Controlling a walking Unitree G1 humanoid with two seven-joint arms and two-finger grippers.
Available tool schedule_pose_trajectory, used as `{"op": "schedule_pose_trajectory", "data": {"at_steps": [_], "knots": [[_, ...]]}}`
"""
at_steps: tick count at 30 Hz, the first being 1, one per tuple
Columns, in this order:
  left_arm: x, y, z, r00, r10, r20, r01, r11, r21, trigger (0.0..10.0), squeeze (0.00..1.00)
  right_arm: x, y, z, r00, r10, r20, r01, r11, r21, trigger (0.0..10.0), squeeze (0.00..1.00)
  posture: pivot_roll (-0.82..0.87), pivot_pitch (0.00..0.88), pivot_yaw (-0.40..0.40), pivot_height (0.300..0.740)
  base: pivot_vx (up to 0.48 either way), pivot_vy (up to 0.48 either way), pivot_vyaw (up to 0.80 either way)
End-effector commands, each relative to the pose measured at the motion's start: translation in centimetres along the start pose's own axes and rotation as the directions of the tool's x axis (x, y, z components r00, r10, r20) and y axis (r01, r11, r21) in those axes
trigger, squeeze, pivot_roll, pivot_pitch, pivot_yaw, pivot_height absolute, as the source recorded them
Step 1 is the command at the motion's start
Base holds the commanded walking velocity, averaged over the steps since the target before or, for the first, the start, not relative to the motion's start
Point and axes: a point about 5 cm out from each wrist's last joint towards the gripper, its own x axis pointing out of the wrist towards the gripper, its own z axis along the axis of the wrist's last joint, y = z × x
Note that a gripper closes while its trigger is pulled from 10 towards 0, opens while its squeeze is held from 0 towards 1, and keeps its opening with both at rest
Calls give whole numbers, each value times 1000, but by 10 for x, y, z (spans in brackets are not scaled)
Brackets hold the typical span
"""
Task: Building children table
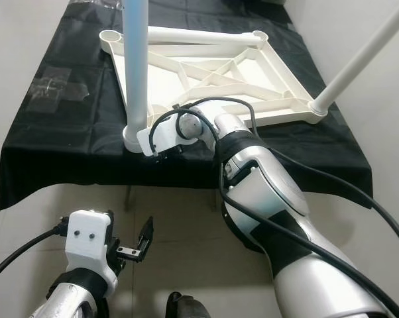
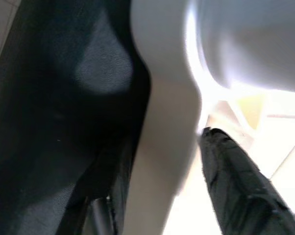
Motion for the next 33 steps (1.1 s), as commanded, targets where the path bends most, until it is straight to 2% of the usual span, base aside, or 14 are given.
{"op": "schedule_pose_trajectory", "data": {"at_steps": [1, 6, 9, 12, 14, 16, 20, 24, 30, 32, 33], "knots": [[-8, -44, 2, 984, -180, -2, 178, 978, -108, 10000, 0, 0, 3, -4, 1000, -3, -12, 4, 999, 37, 10000, 0, 51, 287, -207, 740, 0, 0, 0], [-7, -44, 1, 984, -178, -1, 176, 978, -108, 10000, 0, -3, 1, -14, 997, -22, -75, 23, 1000, 21, 10000, 0, 52, 285, -208, 740, 0, 0, 0], [-7, -44, 1, 984, -177, -1, 176, 978, -108, 10000, 0, -5, 5, -22, 993, 1, -122, 4, 999, 41, 10000, 0, 53, 282, -209, 740, 0, 0, 0], [-6, -42, 0, 984, -177, -3, 176, 979, -106, 10000, 0, -6, 16, -34, 979, 104, -174, -91, 993, 80, 10000, 0, 52, 274, -205, 740, 0, 0, 0], [-6, -42, -1, 984, -179, -4, 178, 979, -103, 10000, 0, -10, 27, -45, 949, 220, -224, -192, 971, 142, 10000, 0, 52, 271, -200, 740, 0, 0, 0], [-6, -42, -1, 983, -181, -4, 180, 979, -101, 10000, 0, -12, 31, -49, 934, 264, -240, -226, 958, 175, 10000, 0, 52, 271, -200, 740, 0, 0, 0], [-6, -42, -2, 983, -181, -7, 180, 979, -98, 10000, 0, -7, 30, -39, 954, 252, -164, -210, 949, 236, 10000, 0, 58, 263, -200, 740, 0, 0, 0], [-6, -42, -3, 983, -183, -9, 181, 979, -97, 10000, 0, -4, 28, -34, 959, 244, -143, -207, 950, 234, 10000, 0, 54, 266, -199, 740, 0, 0, 0], [-9, -48, -1, 982, -188, -1, 187, 977, -107, 10000, 0, 1, 20, -21, 973, 191, -131, -165, 969, 186, 10000, 0, 43, 282, -222, 740, 0, 0, 0], [-9, -52, 0, 984, -180, 6, 179, 977, -113, 10000, 0, 0, 12, -19, 988, 117, -102, -84, 955, 283, 10000, 0, 48, 289, -251, 740, 0, 0, 0], [-9, -52, 0, 984, -180, 6, 179, 977, -113, 10000, 0, 0, 12, -19, 988, 117, -102, -84, 955, 283, 10000, 0, 48, 289, -251, 740, 0, 0, 0]]}}
